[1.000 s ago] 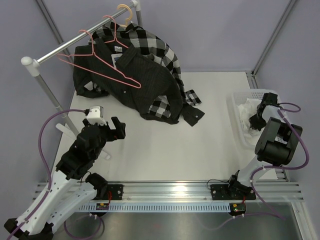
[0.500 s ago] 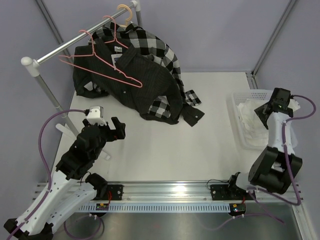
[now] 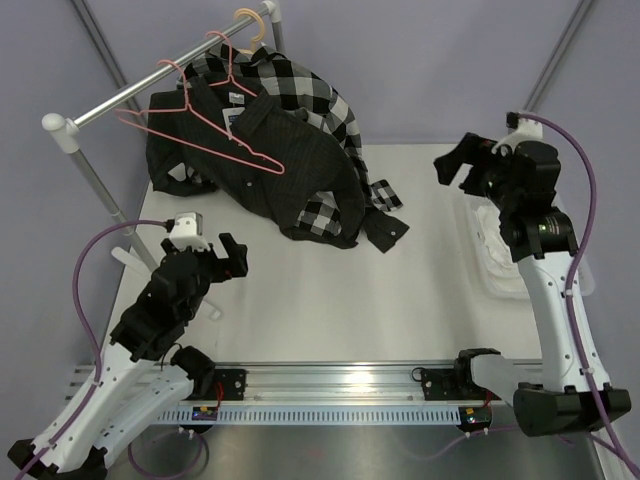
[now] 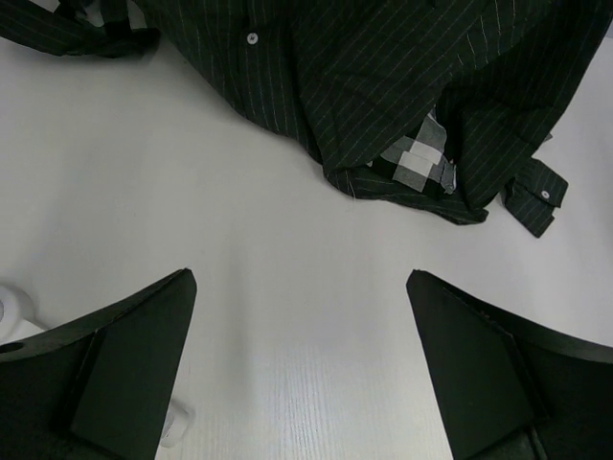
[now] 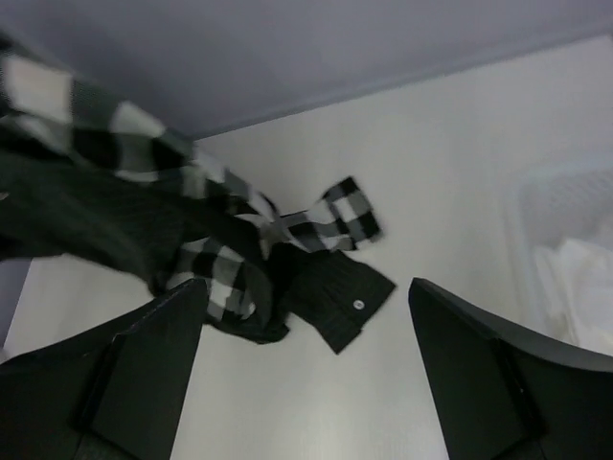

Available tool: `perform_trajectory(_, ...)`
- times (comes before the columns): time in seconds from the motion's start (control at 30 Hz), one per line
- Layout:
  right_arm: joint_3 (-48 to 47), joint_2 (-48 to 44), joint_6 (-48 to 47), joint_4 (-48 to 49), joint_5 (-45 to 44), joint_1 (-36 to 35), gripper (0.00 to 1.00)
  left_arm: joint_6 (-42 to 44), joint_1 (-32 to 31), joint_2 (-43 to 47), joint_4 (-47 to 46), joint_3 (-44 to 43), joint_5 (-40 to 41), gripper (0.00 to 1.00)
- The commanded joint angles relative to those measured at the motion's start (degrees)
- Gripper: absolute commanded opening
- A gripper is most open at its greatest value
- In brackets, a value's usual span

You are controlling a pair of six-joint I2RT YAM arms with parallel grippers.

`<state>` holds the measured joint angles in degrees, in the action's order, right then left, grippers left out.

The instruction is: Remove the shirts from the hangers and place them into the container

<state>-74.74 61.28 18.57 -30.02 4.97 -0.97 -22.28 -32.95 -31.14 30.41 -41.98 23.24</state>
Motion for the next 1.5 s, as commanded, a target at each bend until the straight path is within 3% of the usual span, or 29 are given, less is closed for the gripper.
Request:
perform_trajectory(0.0,-8.83,4.80,-10.19,5.14,11.54,-6.30,0.96,0.49,0.25,1.95,-1.50,-0.56,3.73,0.99)
perform_trajectory(0.2,-29.47,22.37,-21.89,1.12,15.59,-18.97,0.95,1.19,0.43,2.92,-1.50,-0.30,6.90,0.99)
perform_trajectory(0.37,-50.70,40.30,-25.41,-1.70,24.88,-21.35,0.94,1.19,0.78,2.31,-1.50,0.05,8.39,0.99)
perform_trajectory(0.47,-64.33,50.32,-28.66,-7.50,26.05,-22.93,0.91,1.19,0.87,1.61,-1.41,0.05,8.83,0.99)
perform_trajectory(0.57,-69.83,56.49,-32.62,-8.31,26.58,-25.13,0.89,1.19,1.05,1.17,-1.41,0.14,8.84,0.99)
perform_trajectory(0.73,-68.71,58.79,-33.77,-3.92,27.10,-27.06,0.84,1.10,1.13,0.55,-1.32,0.23,8.92,0.99)
perform_trajectory(0.87,-57.74,55.01,-35.44,3.64,24.74,-29.35,0.84,1.10,1.31,0.20,-1.41,0.23,8.57,0.99)
perform_trajectory(1.23,-63.51,62.56,-34.30,2.77,22.63,-29.79,0.80,0.93,1.40,-0.07,-1.32,0.23,7.08,0.99)
perform_trajectory(1.47,-64.39,63.53,-35.09,2.16,22.54,-30.23,0.61,0.93,1.40,0.29,-1.41,0.14,6.55,0.99)
